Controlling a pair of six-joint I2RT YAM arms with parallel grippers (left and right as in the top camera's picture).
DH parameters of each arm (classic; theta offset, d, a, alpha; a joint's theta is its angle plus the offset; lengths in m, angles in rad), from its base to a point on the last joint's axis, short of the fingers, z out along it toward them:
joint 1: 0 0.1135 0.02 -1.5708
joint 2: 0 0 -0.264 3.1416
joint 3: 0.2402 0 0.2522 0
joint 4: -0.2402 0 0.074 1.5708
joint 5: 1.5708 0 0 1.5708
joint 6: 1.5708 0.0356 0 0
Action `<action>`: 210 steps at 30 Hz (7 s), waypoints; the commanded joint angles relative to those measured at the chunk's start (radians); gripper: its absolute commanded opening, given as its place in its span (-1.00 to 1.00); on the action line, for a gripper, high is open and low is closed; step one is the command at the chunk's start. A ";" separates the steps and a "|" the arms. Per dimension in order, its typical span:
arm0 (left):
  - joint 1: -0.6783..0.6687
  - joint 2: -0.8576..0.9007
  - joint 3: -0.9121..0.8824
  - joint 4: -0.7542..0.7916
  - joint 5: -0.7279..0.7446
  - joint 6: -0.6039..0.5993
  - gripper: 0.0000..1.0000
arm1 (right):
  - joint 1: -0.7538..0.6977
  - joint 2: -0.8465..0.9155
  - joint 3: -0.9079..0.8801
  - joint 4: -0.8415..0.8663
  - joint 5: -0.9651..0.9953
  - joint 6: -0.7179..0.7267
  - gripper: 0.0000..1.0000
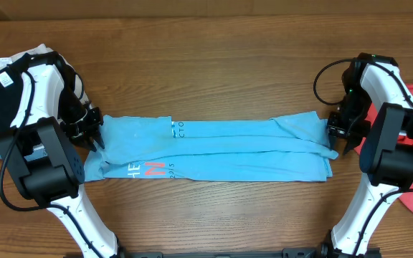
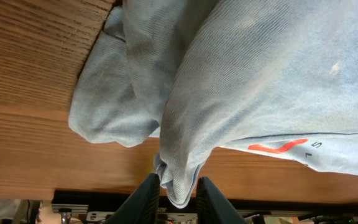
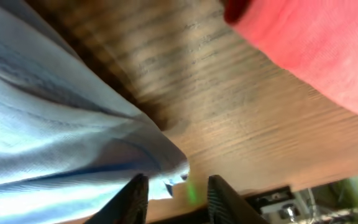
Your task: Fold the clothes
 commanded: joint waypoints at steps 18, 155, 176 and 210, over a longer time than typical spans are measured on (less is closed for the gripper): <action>0.002 -0.037 -0.006 0.006 -0.003 0.007 -0.51 | 0.002 -0.006 -0.004 0.346 -0.341 -0.199 -0.15; -0.096 -0.290 -0.142 0.325 -0.076 -0.206 -0.10 | -0.099 -0.006 -0.299 0.342 -0.647 -0.428 0.34; -0.096 -0.290 -0.141 0.283 -0.047 -0.168 -0.16 | -0.111 -0.006 -0.105 0.313 -0.375 -0.184 -0.92; -0.096 -0.290 -0.142 0.280 -0.046 -0.161 -0.12 | 0.711 0.044 0.219 0.212 -0.259 0.087 -0.83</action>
